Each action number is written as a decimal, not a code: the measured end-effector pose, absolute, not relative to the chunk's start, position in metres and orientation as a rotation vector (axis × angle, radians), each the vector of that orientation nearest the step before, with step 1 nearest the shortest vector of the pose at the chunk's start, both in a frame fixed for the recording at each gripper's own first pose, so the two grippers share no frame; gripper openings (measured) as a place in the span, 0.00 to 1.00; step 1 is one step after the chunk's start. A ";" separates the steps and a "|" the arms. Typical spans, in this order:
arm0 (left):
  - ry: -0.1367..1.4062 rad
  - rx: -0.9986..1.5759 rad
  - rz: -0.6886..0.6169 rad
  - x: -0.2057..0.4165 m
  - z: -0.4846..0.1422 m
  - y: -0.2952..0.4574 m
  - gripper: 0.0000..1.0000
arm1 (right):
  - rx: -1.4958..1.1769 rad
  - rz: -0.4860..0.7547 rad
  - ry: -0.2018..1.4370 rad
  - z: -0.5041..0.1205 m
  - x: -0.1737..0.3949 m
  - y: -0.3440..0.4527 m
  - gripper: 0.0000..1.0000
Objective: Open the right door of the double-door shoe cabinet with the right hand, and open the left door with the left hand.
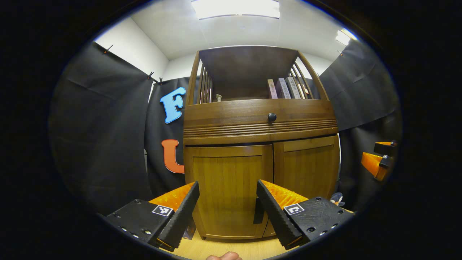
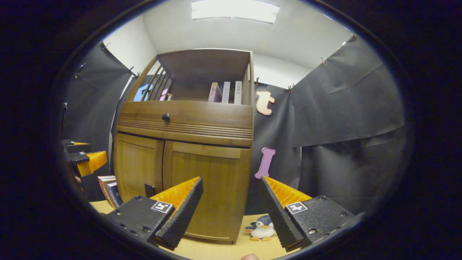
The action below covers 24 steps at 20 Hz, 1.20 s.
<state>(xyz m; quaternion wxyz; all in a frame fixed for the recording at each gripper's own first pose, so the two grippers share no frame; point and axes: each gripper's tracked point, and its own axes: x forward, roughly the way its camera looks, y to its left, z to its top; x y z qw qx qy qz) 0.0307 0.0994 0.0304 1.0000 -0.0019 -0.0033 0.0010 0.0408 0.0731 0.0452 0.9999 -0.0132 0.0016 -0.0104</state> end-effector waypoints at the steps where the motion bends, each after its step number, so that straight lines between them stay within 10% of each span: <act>1: -0.004 -0.005 -0.002 0.034 0.028 0.100 0.95 | -0.022 -0.017 0.015 0.039 0.045 0.078 0.99; 24: 0.074 0.024 -0.018 0.078 -0.016 0.148 0.95 | 0.130 0.169 0.389 -0.129 0.154 0.235 0.93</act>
